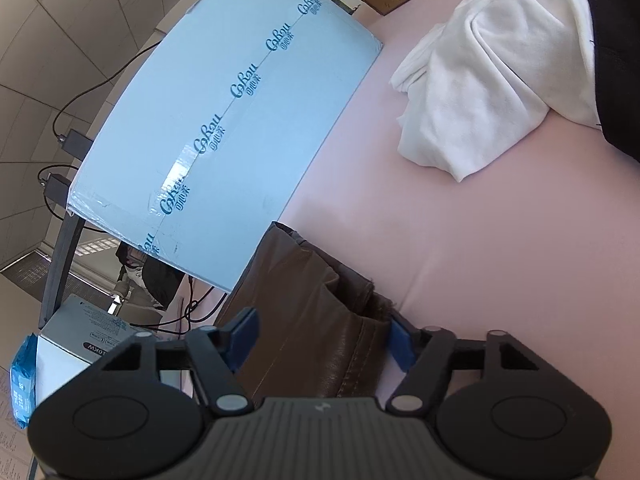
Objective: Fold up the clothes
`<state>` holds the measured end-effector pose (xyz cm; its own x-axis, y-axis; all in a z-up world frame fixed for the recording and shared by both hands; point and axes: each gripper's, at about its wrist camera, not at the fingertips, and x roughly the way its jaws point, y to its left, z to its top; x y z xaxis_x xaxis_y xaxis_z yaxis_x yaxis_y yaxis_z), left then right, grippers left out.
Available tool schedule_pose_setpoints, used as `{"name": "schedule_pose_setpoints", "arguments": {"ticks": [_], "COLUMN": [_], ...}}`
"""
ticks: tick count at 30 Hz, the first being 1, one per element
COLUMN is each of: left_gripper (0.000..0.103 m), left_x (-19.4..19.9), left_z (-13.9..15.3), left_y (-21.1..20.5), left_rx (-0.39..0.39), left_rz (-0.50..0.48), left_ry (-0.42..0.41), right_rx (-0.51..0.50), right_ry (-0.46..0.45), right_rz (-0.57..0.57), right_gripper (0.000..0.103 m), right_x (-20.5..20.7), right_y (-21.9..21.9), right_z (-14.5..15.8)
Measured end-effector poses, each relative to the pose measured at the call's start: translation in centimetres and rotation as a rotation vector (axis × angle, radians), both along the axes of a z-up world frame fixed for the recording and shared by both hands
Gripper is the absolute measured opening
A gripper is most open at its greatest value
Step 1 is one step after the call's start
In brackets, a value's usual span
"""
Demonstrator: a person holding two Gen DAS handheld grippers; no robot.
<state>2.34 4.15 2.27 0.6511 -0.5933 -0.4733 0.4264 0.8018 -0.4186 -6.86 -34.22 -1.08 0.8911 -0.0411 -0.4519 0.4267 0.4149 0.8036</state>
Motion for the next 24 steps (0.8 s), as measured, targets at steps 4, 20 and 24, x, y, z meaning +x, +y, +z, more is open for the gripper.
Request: {"name": "schedule_pose_setpoints", "arguments": {"ticks": [4, 20, 24], "left_gripper": [0.096, 0.097, 0.097], "left_x": [0.0, -1.6, -1.1], "left_z": [0.0, 0.7, 0.1], "left_y": [-0.1, -0.1, -1.2], "left_rx": [-0.009, -0.208, -0.139], "left_rz": [-0.021, -0.212, -0.215], "left_ry": [-0.001, -0.051, 0.01], "right_rx": [0.097, 0.171, 0.164], "right_ry": [-0.025, -0.12, -0.097], "right_rz": [0.028, -0.098, -0.131], "right_gripper": [0.011, 0.008, 0.008], "right_x": [0.1, -4.6, -5.4], "right_y": [-1.5, -9.1, -10.5], "right_z": [-1.5, -0.1, -0.3]}}
